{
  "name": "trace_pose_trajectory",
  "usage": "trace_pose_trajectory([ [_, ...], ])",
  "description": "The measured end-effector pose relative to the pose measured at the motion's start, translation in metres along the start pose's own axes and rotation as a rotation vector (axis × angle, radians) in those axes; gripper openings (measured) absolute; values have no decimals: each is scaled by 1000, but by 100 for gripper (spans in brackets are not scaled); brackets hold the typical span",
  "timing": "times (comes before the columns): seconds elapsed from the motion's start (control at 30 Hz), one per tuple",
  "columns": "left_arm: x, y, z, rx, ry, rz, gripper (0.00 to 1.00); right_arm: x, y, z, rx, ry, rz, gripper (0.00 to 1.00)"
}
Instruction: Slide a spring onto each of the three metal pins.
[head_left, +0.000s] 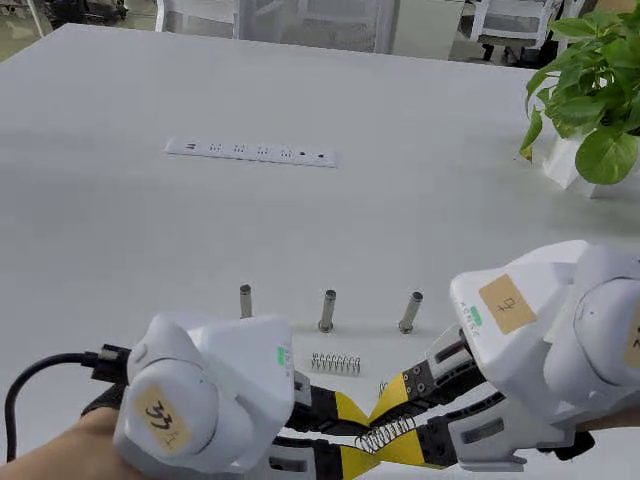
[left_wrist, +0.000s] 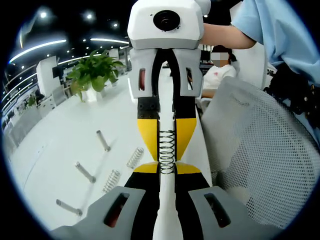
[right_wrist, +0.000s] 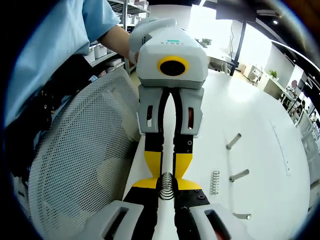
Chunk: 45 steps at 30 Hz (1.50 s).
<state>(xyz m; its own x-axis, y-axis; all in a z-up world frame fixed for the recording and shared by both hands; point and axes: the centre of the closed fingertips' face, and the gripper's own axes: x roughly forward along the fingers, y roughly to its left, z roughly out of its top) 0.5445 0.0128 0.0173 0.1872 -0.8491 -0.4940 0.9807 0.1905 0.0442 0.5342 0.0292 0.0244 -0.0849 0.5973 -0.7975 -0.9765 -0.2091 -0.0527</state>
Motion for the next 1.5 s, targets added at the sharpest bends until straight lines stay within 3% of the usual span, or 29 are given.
trace_pose_trajectory([
  [0.47, -7, 4, -2, -62, -36, 69, 7, 4, -3, 7, -34, 19, 23, 7],
  [0.63, -16, 11, -4, -131, -71, 111, 8, 5, -8, 15, -44, 16, 30, 7],
  [0.83, -30, 25, -14, -186, -82, 188, 23, 9, -14, 21, -70, 27, 39, 7],
  [0.93, -41, 35, -22, -239, -89, 250, 33, 9, -19, 24, -84, 37, 42, 7],
  [1.03, -49, 40, -31, -284, -91, 277, 43, 10, -24, 27, -94, 43, 44, 7],
  [1.13, -56, 45, -43, -304, -62, 309, 53, 11, -29, 29, -110, 57, 46, 7],
  [1.3, -70, 52, -59, -361, -49, 370, 71, 14, -42, 35, -121, 62, 49, 7],
  [1.5, -84, 65, -66, -411, -65, 443, 84, 18, -55, 42, -128, 62, 44, 7],
])
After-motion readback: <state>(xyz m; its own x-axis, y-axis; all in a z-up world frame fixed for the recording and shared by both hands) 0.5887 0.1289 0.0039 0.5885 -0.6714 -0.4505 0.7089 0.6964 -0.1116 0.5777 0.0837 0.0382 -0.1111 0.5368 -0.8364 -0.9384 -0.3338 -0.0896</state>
